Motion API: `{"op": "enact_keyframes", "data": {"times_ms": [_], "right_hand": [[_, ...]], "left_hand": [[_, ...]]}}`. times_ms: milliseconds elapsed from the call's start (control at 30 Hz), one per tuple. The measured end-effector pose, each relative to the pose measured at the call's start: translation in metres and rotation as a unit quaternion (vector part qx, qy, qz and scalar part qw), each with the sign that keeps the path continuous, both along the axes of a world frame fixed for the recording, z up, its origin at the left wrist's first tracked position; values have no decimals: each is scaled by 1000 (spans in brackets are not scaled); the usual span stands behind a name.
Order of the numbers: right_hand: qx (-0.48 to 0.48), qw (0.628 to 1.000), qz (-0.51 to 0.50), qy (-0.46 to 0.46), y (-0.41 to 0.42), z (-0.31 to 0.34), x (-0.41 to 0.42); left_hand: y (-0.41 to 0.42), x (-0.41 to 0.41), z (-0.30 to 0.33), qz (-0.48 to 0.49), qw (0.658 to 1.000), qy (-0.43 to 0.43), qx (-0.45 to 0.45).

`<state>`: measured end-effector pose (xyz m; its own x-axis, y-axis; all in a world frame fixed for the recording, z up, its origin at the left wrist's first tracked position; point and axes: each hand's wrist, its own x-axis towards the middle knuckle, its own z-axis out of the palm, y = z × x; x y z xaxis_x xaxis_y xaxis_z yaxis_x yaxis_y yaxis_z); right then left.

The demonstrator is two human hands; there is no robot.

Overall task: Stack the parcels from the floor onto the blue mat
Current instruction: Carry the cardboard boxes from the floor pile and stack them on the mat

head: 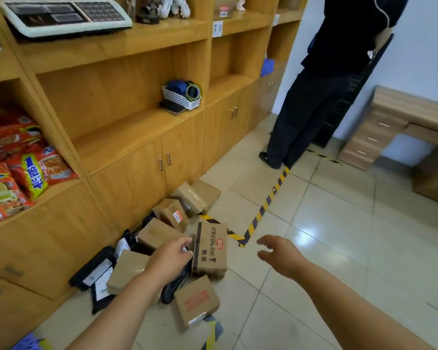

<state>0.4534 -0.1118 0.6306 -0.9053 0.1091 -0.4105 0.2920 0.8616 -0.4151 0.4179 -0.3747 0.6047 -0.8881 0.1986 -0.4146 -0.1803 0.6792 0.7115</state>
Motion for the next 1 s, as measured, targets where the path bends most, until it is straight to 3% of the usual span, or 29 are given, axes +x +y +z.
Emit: {"op": "enact_keyframes", "data": {"times_ms": [233, 600, 1000], "right_hand": [[-10, 1000, 12, -3, 91, -19, -95], [-2, 995, 92, -30, 262, -22, -271], [-26, 980, 191, -56, 276, -47, -445]], "left_hand": [[91, -84, -16, 22, 1000, -8, 9], [239, -206, -45, 162, 985, -38, 36], [265, -321, -75, 253, 967, -36, 17]]}}
